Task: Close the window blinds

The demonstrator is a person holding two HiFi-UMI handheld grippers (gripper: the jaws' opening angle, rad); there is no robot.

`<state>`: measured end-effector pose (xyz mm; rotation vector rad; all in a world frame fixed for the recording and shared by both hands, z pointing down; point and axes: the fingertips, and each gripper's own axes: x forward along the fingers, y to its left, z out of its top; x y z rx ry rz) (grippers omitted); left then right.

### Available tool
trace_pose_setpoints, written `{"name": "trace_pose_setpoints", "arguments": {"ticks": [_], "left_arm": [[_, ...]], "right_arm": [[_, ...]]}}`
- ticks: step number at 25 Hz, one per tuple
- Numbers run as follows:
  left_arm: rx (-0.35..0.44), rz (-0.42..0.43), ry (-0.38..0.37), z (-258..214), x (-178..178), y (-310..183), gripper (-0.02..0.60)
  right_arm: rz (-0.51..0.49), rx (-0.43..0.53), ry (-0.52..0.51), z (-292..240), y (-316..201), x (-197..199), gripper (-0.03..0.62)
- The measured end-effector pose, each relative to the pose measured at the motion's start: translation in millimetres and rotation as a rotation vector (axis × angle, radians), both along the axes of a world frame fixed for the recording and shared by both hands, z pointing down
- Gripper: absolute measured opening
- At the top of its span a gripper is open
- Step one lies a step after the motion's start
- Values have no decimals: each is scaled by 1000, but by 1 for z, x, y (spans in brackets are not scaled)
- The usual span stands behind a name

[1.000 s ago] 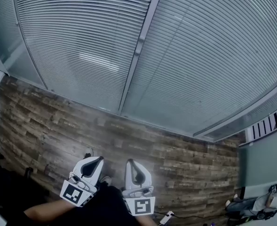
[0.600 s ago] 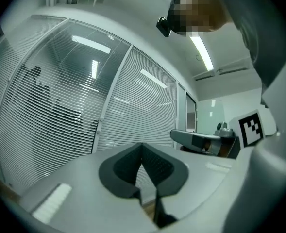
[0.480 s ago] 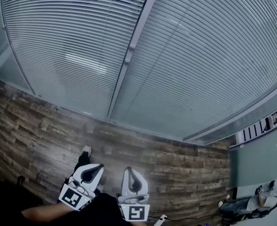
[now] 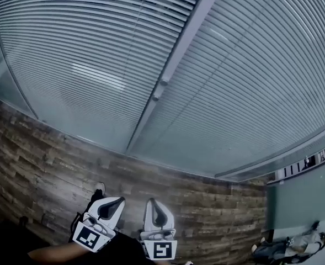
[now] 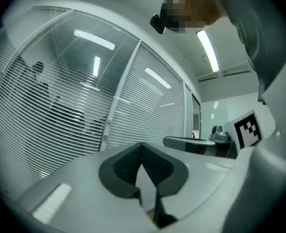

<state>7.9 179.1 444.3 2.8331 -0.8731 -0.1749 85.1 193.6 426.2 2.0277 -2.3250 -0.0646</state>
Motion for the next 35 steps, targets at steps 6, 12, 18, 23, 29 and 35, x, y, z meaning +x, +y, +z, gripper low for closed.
{"name": "trace_pose_setpoints", "arguments": {"ticks": [6,12,18,23,29,35], "left_arm": [[-61,39,-33,19,1,-53,-2],[13,59,-66,3,3,-116,-2],[63,112,-84,-11,4,-141,-2],[43,76,-19,-21,14,-165,-2],[3,-32,-13,-25,24,-182,-2],[9,-107,-26,-23,30,-200,-2]], "right_arm": [[-12,-30,5,3,-59,-6,2],[18,-65,5,0,-123,-5,3],[104,-59,15,-6,-158,6,3],[105,-70,1,-9,-176,8,3],[-8,-59,18,-16,-206,16,34],[-36,-23,6,-25,-235,38,35]]}}
